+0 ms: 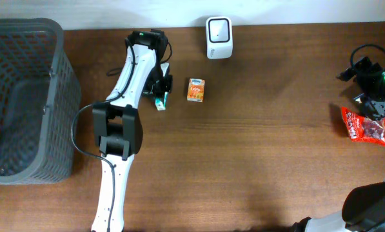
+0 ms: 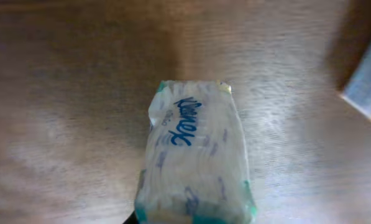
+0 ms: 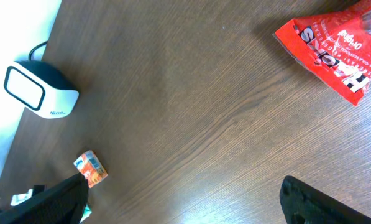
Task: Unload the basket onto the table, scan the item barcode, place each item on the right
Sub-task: 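Grasp the green-white pack with the left gripper, then raise the pack to the scanner and pass it to the right gripper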
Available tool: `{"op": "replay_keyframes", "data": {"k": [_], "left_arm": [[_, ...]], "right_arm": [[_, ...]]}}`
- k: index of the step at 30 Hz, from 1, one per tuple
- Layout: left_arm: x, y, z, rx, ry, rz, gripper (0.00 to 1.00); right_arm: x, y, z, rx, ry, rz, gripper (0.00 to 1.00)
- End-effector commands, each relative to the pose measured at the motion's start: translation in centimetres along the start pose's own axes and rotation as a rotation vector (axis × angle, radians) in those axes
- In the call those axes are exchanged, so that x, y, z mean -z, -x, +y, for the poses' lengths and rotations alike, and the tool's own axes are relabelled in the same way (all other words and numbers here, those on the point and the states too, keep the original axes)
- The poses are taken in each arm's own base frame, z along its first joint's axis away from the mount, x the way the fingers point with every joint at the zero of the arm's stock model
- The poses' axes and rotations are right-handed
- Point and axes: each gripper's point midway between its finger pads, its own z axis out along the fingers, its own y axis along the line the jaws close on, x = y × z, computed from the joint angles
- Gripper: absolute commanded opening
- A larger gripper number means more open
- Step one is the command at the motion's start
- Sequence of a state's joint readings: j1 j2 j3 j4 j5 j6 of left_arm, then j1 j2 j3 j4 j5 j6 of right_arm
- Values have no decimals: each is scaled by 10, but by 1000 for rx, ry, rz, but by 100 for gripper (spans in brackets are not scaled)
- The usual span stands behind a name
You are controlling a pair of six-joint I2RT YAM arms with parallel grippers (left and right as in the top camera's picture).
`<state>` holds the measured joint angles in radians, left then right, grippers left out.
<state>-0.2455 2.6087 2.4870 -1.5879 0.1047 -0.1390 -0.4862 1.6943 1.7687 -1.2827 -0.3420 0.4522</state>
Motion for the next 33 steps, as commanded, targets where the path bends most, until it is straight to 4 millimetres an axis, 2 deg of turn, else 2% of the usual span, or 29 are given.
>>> {"op": "replay_keyframes", "data": {"k": [1, 3, 5, 7, 9, 13, 15, 17, 18, 21, 23, 24, 25, 26, 29, 30, 31, 33], "left_arm": [[51, 11, -27, -26, -136, -124, 2], [66, 8, -62, -72, -338, -128, 5], [90, -1, -108, -210, -635, -130, 5], [139, -12, -152, -361, -1023, -174, 5], [160, -16, -163, -393, -1161, -190, 5], [188, -21, -172, -420, -1331, -196, 6], [195, -23, -173, -426, -1376, -195, 7], [195, -23, -173, -422, -1376, -192, 7], [195, -23, -173, -413, -1377, -184, 8], [195, -22, -173, -380, -1378, -158, 9], [195, -23, -174, -369, -1378, -147, 9], [195, -24, -176, -349, -1378, -122, 10], [195, -25, -178, -344, -1379, -114, 10], [194, -26, -180, -335, -1379, -101, 10], [193, -29, -183, -319, -1378, -75, 10], [193, -30, -182, -309, -1379, -65, 10], [193, -31, -182, -304, -1378, -60, 10], [193, -31, -182, -304, -1378, -60, 11]], "right_arm": [[-2, -1, 0, 3, 0, 6, 98], [-2, -1, 0, 3, 0, 6, 98], [-2, -1, 0, 3, 0, 6, 98], [-2, -1, 0, 3, 0, 6, 98], [-2, -1, 0, 3, 0, 6, 98], [-2, 1, 1, 6, 5, -2, 98], [-1, -2, 13, -72, 67, 21, 98], [-1, -16, 29, -65, 140, 88, 98], [-2, -25, 39, -33, 176, 120, 98], [-9, -51, 86, 205, 279, 156, 99], [-16, -77, 125, 339, 332, 168, 99], [-22, -92, 155, 435, 377, 151, 99], [-24, -98, 166, 459, 397, 151, 100], [-30, -106, 178, 474, 415, 159, 96], [-66, -143, 217, 508, 512, 285, 91], [-80, -154, 227, 516, 568, 352, 74], [-87, -160, 232, 517, 615, 399, 66], [-101, -175, 245, 513, 763, 543, 68]]}}
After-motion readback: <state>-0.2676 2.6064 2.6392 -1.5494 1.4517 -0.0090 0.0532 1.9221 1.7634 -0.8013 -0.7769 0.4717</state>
